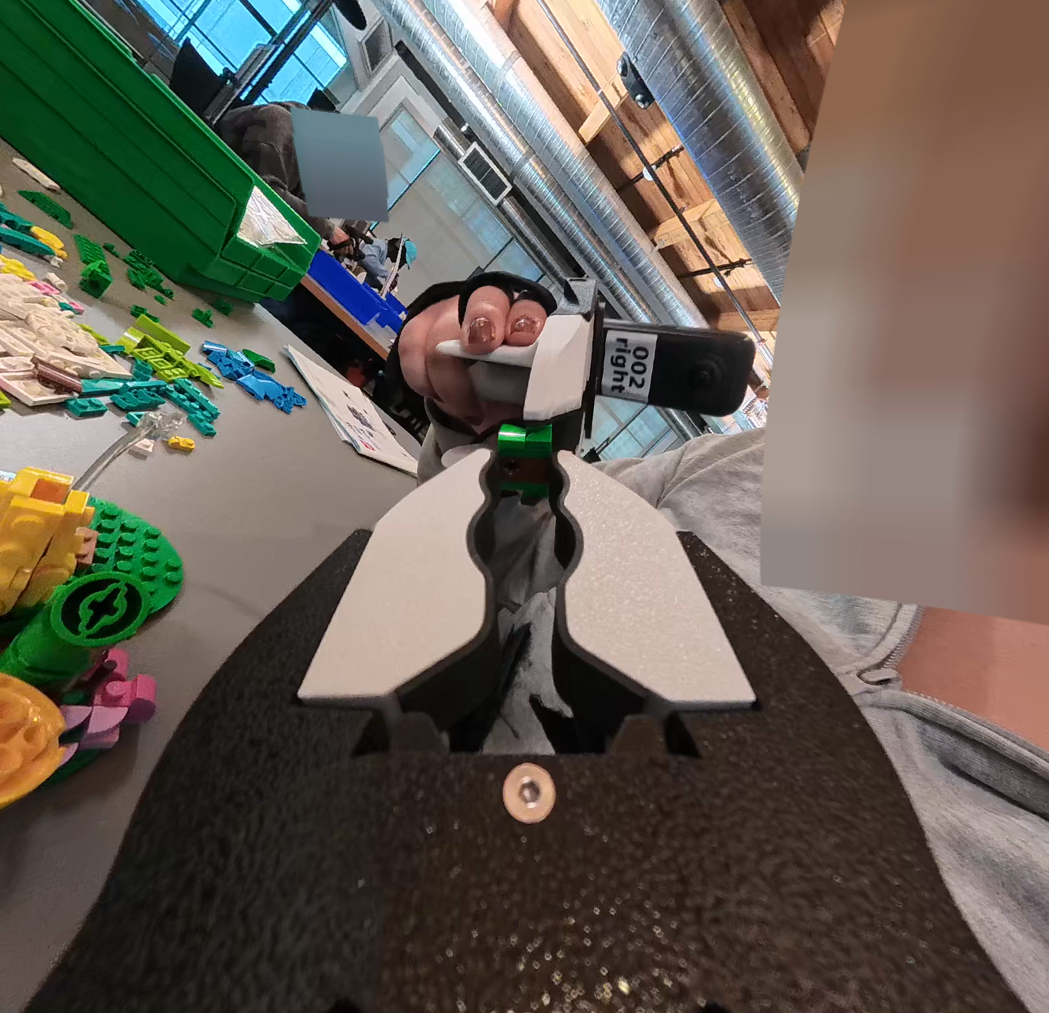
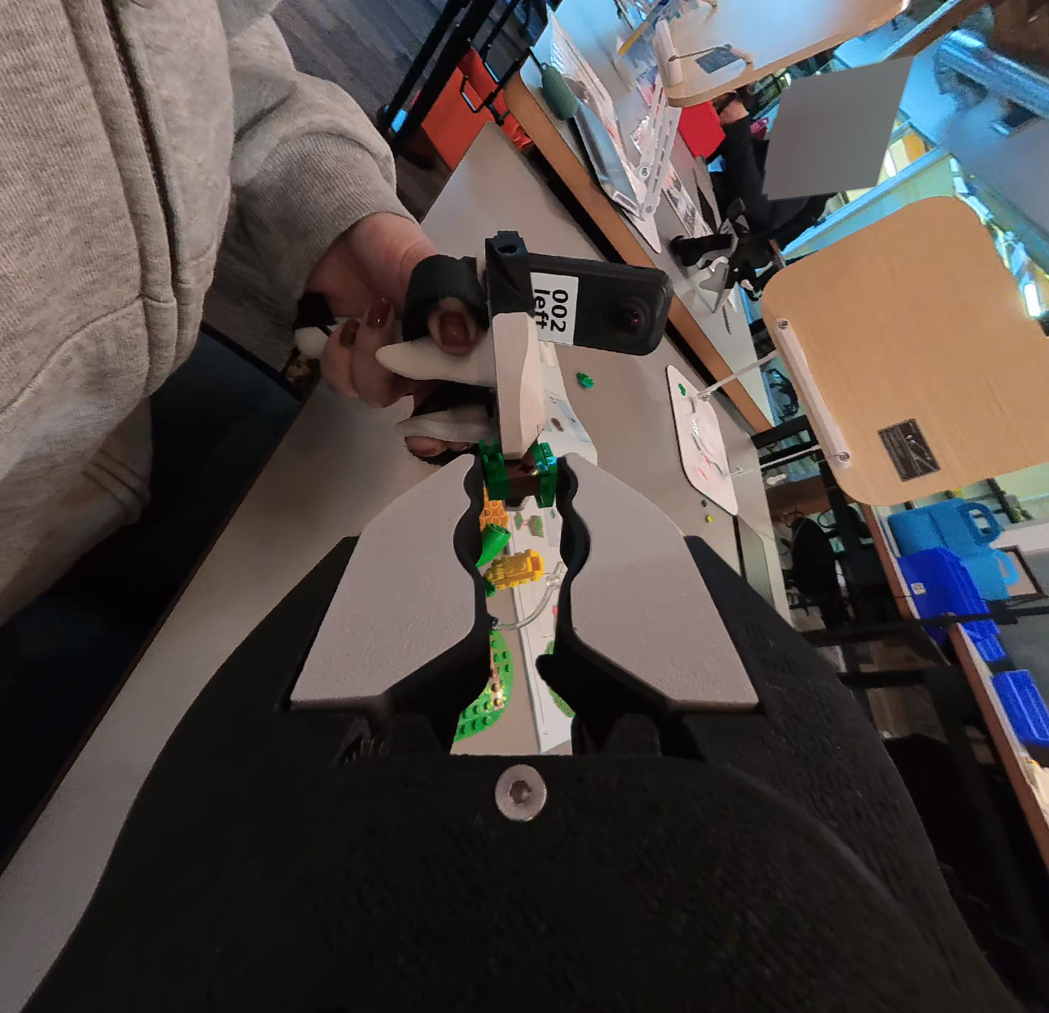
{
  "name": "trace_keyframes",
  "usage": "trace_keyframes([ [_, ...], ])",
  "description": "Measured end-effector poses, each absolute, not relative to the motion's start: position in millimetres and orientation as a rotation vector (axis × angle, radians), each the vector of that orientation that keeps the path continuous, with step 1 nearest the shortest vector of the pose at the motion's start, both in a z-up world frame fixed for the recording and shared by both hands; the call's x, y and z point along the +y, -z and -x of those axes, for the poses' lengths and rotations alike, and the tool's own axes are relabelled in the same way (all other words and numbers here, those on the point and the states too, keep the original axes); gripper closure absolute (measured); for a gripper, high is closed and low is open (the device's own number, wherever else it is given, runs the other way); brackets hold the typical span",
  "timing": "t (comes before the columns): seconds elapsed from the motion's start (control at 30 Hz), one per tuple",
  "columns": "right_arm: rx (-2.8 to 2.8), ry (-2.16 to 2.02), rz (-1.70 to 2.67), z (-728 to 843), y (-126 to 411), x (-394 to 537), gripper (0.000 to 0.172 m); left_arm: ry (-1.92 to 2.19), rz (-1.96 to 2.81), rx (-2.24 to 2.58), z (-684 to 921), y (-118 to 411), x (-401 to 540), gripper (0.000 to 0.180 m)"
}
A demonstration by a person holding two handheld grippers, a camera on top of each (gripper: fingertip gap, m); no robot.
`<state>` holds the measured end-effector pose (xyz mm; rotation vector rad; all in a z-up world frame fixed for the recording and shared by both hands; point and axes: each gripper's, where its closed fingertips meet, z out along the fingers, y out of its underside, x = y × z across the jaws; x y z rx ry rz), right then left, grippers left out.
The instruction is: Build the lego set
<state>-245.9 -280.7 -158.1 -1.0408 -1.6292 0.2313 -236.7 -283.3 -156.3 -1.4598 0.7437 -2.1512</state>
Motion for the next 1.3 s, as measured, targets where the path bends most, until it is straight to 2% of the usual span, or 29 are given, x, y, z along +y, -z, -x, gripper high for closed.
trace_keyframes([
  [0.4,-1.639,-0.380,1.148,249,163,-283,0.148,2.144,1.497,0.775,235,161,-284,0.165],
  [0.5,-1.556,-0.507,1.242,246,161,-283,0.120,2.083,1.493,0.825,238,161,-284,0.165],
  [0.57,-1.435,-0.586,1.273,240,157,-276,0.115,1.963,1.491,0.884,242,163,-280,0.165],
  [0.7,-1.022,-0.814,1.269,219,150,-254,0.119,1.592,1.483,1.014,253,172,-263,0.165],
  [0.8,-0.806,-0.987,1.352,204,172,-238,0.121,1.447,1.440,1.114,262,169,-262,0.165],
  [0.9,-0.661,-0.936,1.340,189,182,-225,0.125,1.241,1.395,1.159,271,168,-253,0.165],
  [1.03,-0.611,-0.738,1.241,171,168,-220,0.130,0.957,1.343,1.092,297,170,-222,0.165],
  [1.3,-0.545,-0.792,1.187,159,160,-221,0.140,0.864,1.285,0.827,353,171,-183,0.165],
])
